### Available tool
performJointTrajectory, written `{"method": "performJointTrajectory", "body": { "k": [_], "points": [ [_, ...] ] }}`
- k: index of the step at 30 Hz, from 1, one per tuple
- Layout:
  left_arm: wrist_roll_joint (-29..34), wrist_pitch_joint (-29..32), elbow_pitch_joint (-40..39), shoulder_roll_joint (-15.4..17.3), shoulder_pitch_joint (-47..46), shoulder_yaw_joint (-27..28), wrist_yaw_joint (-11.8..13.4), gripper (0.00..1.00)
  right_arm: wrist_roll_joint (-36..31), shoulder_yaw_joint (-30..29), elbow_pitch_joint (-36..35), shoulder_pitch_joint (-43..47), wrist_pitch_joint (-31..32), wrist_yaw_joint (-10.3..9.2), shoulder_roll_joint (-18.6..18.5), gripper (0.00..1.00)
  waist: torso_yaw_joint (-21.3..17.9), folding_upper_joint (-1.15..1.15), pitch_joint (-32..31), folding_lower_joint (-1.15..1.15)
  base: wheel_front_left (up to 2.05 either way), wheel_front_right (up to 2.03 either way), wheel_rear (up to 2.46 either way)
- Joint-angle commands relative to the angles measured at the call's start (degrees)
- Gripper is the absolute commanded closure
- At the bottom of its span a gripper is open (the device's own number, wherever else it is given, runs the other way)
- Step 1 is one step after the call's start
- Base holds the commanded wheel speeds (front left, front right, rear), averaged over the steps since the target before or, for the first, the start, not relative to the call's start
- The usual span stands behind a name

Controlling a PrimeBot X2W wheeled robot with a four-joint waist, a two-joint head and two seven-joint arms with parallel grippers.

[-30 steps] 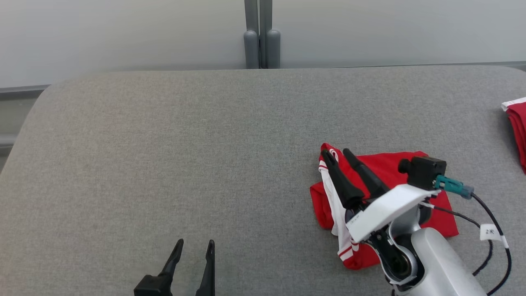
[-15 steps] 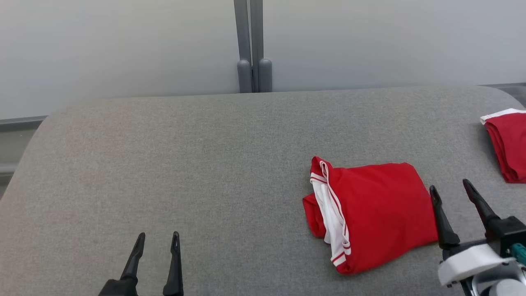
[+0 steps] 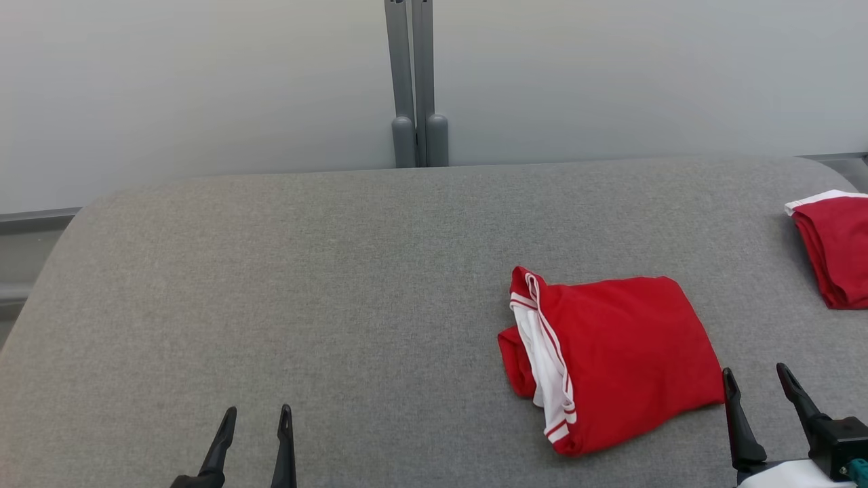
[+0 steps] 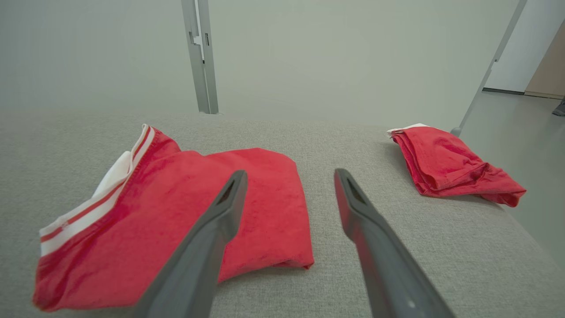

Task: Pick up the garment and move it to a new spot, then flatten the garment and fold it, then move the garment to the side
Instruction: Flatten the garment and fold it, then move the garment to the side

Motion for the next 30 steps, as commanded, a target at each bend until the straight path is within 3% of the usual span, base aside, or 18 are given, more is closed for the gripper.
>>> {"method": "performJointTrajectory", "body": {
  "k": [1,7,10,18,22,28,29,30],
  "points": [
    [-0.12,-0.13,0.19,0.07,0.7,0.19,0.21,0.0,0.11,-0.03,0.06,0.51,-0.2,-0.09,0.03,0.0,-0.01,0.0,0.1,0.0,0.0,0.0,0.0],
    [-0.26,-0.13,0.15,0.07,-0.09,0.33,0.3,0.0,2.41,-0.75,0.95,-3.49,-0.21,-0.09,-1.18,0.0,0.45,0.0,1.13,0.0,0.0,0.0,0.0],
    [-0.42,-0.13,0.31,0.06,-0.48,-0.1,0.12,0.0,6.24,2.09,7.06,-7.44,1.1,-0.09,-4.75,0.0,0.98,0.0,2.15,0.0,0.0,0.0,0.0],
    [-1.39,-0.14,1.18,0.07,-2.72,-1.69,-0.34,0.0,19.6,8.24,16.79,-21.13,27.62,-0.11,-13.77,0.0,3.63,0.0,6.81,0.0,0.0,0.0,0.0],
    [-1.52,-0.13,2.01,0.08,-3.75,-1.81,-0.43,0.0,21.89,8.93,20.21,-24.27,32.65,-0.08,-14.58,0.0,5.18,0.0,8.63,0.0,0.0,0.0,0.0],
    [-0.67,-0.13,1.78,0.07,-5.72,-1.45,-0.88,0.0,21.63,8.5,29.36,-27.25,33.96,-0.05,-11.61,0.0,7.26,0.0,10.55,0.0,0.0,0.0,0.0],
    [-0.67,-0.13,1.67,0.07,-5.76,-1.4,-0.87,0.0,22.19,8.94,29.71,-27.4,33.77,-0.05,-11.31,0.18,7.26,0.0,10.67,0.0,0.0,0.0,0.0],
    [-0.66,-0.13,1.57,0.07,-5.78,-1.33,-0.8,0.0,23.17,9.14,30.0,-27.64,33.4,-0.05,-10.9,0.92,7.15,0.0,10.82,0.0,0.0,0.0,0.0]
  ]
}}
